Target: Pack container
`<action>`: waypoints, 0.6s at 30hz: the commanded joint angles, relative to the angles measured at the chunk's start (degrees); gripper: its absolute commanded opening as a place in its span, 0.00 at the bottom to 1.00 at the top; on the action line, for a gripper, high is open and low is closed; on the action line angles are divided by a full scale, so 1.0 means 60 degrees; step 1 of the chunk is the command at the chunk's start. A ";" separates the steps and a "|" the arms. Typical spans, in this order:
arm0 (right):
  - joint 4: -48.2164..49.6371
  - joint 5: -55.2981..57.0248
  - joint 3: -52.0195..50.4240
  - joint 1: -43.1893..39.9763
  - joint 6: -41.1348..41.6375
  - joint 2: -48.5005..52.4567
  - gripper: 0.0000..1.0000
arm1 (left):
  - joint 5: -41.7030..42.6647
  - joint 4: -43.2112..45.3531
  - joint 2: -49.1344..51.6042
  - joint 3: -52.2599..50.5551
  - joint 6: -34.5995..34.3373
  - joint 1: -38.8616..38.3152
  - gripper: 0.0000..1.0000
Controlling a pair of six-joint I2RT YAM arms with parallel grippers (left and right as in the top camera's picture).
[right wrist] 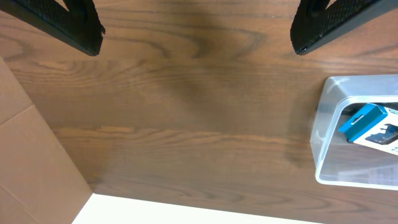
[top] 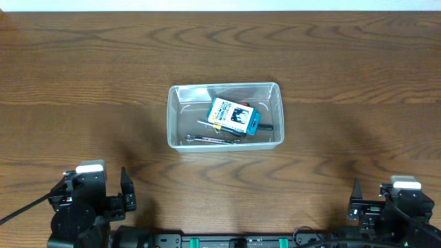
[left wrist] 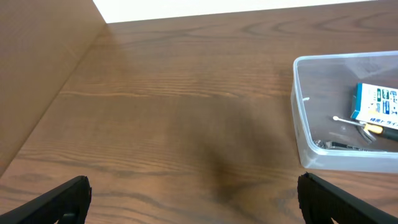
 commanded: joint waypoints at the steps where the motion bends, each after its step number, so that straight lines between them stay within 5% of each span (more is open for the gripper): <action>1: -0.0004 0.0058 -0.0066 0.0062 0.0175 -0.0073 0.99 | -0.0080 -0.0051 -0.0047 -0.0047 0.0131 -0.0058 0.98; 18: -0.0004 0.0058 -0.0066 0.0284 0.0175 -0.0095 0.99 | -0.0084 -0.0051 -0.0047 -0.0047 0.0131 -0.0058 0.98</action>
